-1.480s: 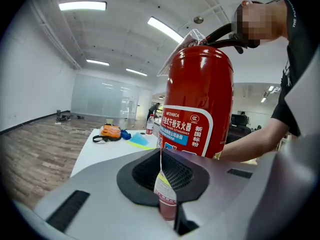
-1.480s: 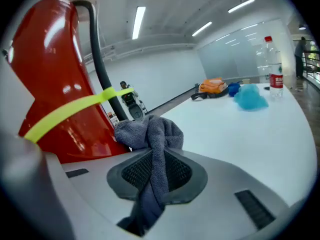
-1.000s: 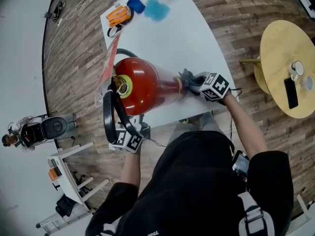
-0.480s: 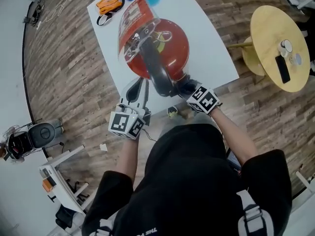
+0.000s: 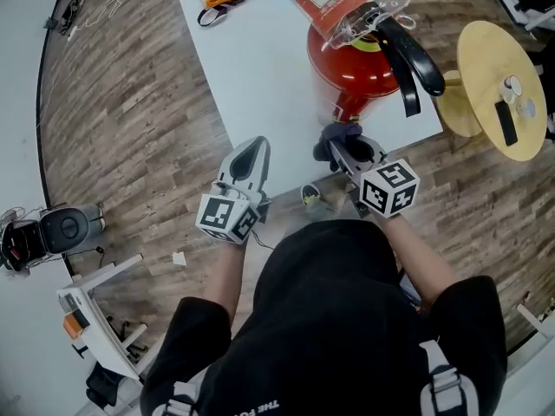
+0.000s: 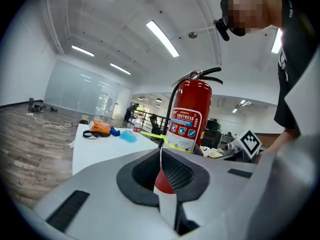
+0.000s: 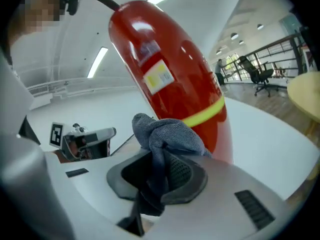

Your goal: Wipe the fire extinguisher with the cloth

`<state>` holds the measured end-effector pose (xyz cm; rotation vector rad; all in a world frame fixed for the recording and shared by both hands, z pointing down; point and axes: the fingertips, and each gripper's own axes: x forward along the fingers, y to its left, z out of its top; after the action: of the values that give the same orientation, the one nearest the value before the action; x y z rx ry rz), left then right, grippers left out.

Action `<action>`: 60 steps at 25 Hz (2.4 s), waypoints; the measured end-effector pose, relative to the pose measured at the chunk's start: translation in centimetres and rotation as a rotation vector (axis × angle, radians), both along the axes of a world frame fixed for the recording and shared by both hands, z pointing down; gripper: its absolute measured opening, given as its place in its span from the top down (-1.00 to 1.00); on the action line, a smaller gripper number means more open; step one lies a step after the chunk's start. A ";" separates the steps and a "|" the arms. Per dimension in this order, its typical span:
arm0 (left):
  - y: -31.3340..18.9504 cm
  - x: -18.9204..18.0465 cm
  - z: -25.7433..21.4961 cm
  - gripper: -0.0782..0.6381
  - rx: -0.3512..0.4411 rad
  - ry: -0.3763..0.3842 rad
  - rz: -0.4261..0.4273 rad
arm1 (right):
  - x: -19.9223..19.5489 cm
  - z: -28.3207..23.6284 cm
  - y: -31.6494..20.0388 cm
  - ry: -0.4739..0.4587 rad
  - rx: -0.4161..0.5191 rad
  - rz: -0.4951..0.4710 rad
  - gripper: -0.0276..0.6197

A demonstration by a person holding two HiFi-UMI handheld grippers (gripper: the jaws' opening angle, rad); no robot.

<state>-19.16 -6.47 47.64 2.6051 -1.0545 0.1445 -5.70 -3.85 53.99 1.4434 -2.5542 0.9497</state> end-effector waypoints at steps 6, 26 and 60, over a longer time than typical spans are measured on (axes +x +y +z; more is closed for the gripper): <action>0.3 1.1 -1.4 0.70 0.051 0.025 0.089 | 2.9 -10.5 0.3 0.205 0.233 -0.019 0.70; 1.7 10.1 -1.8 0.70 0.022 -0.061 0.253 | 4.7 1.0 0.7 0.398 0.143 0.141 0.70; -0.3 6.5 -2.8 0.70 0.031 -0.018 0.182 | 8.0 -22.7 -0.1 0.441 0.456 0.210 0.70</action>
<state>-12.63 -6.76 44.88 2.7302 -0.8303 0.1960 2.32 -3.94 31.30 1.8069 -2.3972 0.0216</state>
